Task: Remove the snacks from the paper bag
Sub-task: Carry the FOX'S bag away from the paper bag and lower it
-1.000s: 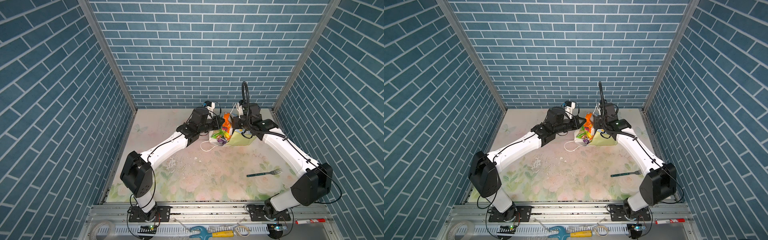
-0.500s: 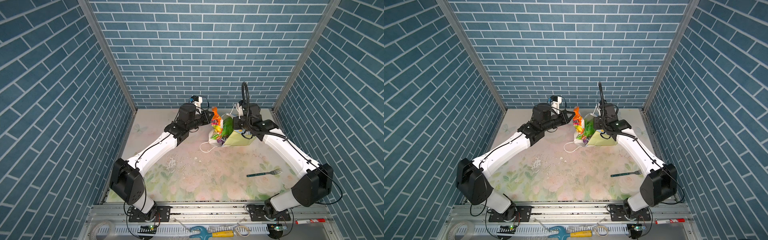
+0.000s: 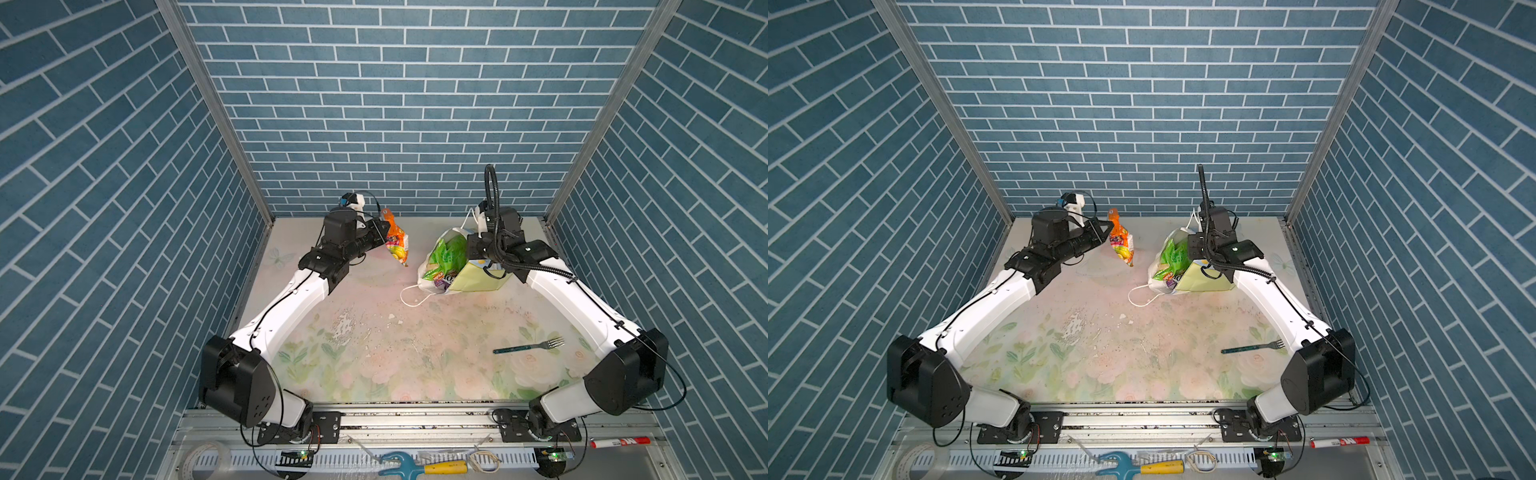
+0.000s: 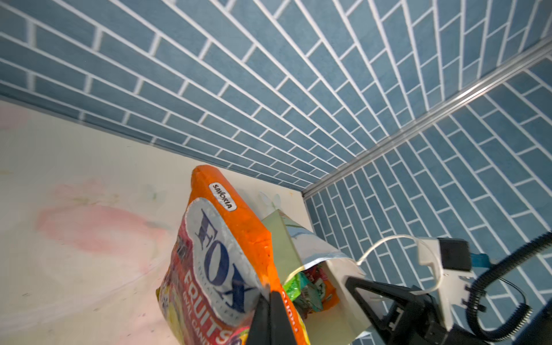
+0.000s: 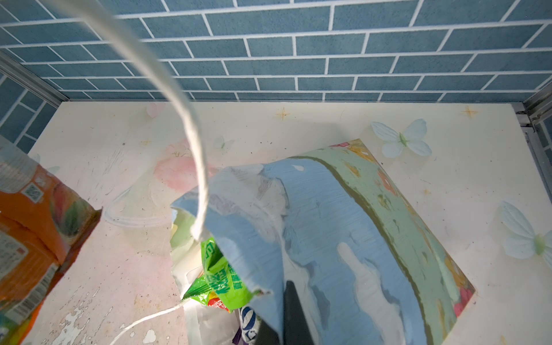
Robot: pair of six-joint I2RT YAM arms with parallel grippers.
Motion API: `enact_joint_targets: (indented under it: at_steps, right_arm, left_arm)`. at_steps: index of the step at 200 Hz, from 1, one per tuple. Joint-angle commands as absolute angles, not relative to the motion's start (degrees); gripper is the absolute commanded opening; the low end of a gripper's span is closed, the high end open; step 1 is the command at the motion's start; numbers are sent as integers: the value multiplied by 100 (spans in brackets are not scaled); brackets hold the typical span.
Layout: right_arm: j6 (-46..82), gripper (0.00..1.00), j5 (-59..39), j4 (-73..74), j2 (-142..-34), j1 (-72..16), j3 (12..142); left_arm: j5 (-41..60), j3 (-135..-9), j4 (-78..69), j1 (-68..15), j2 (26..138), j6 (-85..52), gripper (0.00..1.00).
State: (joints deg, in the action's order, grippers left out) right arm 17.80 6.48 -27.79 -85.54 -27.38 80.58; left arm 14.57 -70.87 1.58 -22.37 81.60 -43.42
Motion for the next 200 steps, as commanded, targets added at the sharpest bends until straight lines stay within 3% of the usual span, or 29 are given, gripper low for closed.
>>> enact_joint_targets:
  at_steps: [1, 49, 92, 157, 191, 200]
  right_arm:
    - [2013, 0, 782, -2547, -8293, -2761, 8067]
    - [2048, 0, 876, -2508, -8289, -2760, 8036]
    - [2075, 0, 1088, -2293, -8239, -2754, 7799]
    - [2022, 0, 1205, -2237, -8121, -2760, 7638]
    - [2060, 0, 1050, -2230, -8147, -2760, 7644]
    - [2094, 0, 1022, -2219, -8140, -2758, 7625]
  left_arm:
    - [1110, -6692, 545, -1927, 7666, -4088, 0]
    - [-246, -5974, 1828, -1791, 6697, -3392, 0]
    - [-1222, -5751, 2463, -1549, 6621, -3111, 0]
    - [-841, -5671, 1869, -891, 8194, -3360, 0]
    - [-508, -6487, 1881, -501, 9177, -3307, 0]
    - [-504, -6719, 1943, -492, 9367, -3232, 8]
